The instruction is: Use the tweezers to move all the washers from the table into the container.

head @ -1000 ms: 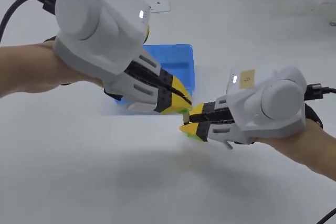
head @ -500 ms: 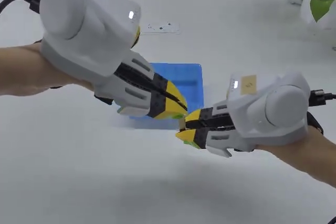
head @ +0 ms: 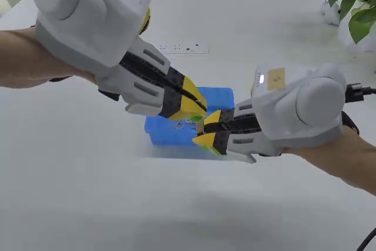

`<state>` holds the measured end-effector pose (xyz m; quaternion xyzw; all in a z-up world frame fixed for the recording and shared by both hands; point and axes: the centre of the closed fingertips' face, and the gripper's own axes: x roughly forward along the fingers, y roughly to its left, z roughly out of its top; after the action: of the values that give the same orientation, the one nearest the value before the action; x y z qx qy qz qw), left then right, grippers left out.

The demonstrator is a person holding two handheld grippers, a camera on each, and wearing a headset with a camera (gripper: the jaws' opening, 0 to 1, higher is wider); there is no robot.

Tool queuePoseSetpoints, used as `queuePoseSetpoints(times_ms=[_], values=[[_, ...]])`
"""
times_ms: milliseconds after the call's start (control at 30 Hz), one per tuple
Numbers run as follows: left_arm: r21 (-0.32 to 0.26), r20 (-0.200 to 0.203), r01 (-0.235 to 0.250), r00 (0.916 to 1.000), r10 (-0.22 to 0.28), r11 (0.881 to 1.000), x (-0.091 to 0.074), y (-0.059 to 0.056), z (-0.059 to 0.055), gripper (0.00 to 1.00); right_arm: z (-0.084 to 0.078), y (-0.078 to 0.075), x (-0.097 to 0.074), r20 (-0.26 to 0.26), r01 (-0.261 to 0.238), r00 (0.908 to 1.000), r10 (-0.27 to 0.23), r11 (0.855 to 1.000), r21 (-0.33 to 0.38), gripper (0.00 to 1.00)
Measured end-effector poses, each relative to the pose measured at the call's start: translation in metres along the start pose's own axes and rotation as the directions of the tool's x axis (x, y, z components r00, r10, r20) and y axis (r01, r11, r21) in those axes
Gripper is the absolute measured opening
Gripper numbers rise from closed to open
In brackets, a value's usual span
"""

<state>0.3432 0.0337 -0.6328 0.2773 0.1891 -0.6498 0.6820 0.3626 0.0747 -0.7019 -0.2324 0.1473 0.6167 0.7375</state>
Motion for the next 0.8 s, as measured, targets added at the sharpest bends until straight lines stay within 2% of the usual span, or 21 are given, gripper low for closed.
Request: queuePoseSetpoints(times_ms=[33,67,133,167,267,333,400,467,500,700,800], values=[[0.012,-0.001,-0.003,1.0,0.004,1.0,0.0,0.009,-0.007,0.06,0.002,-0.004,0.001,0.002,0.007,1.0,-0.007,1.0,0.0,0.1],[0.015,-0.002,-0.006,1.0,0.006,1.0,0.0,0.013,-0.008,0.06,0.003,-0.006,0.001,0.003,0.01,0.9999,-0.01,1.0,-0.002,0.1],[0.017,0.004,-0.013,0.9999,0.013,1.0,-0.004,0.015,-0.001,0.06,0.005,-0.014,0.002,0.01,0.02,0.9997,-0.02,1.0,-0.001,0.1],[0.018,0.006,-0.015,0.9999,0.015,1.0,-0.004,0.02,-0.006,0.06,0.005,-0.017,0.002,0.013,0.022,0.9997,-0.022,1.0,0.004,0.1],[0.02,0.011,-0.025,0.9996,0.025,1.0,-0.005,0.03,-0.007,0.06,0.007,-0.029,0.004,0.01,0.038,0.9992,-0.038,0.999,-0.014,0.1],[0.021,0.016,-0.032,0.9994,0.032,0.999,-0.007,0.043,-0.01,0.06,0.007,-0.035,0.005,0.009,0.045,0.999,-0.045,0.999,-0.018,0.1],[0.021,0.017,-0.033,0.9993,0.033,0.999,-0.007,0.049,-0.012,0.06,0.007,-0.041,0.008,0.007,0.049,0.9988,-0.049,0.999,-0.024,0.1],[0.023,0.017,-0.032,0.9994,0.031,0.999,-0.006,0.061,-0.016,0.06,0.006,-0.046,0.011,0.004,0.053,0.9986,-0.052,0.998,-0.029,0.1],[0.022,0.017,-0.03,0.9994,0.03,0.999,-0.006,0.063,-0.017,0.06,0.004,-0.05,0.013,0.004,0.054,0.9985,-0.054,0.998,-0.026,0.1],[-0.008,0.01,-0.033,0.9994,0.034,0.999,0.002,0.083,-0.038,0.06,-0.011,-0.07,0.032,-0.014,0.06,0.9981,-0.06,0.998,0.0,0.1],[-0.023,-0.007,-0.024,0.9997,0.024,0.999,0.009,0.087,-0.05,0.06,-0.02,-0.072,0.043,-0.03,0.047,0.9984,-0.047,0.999,0.005,0.1]])
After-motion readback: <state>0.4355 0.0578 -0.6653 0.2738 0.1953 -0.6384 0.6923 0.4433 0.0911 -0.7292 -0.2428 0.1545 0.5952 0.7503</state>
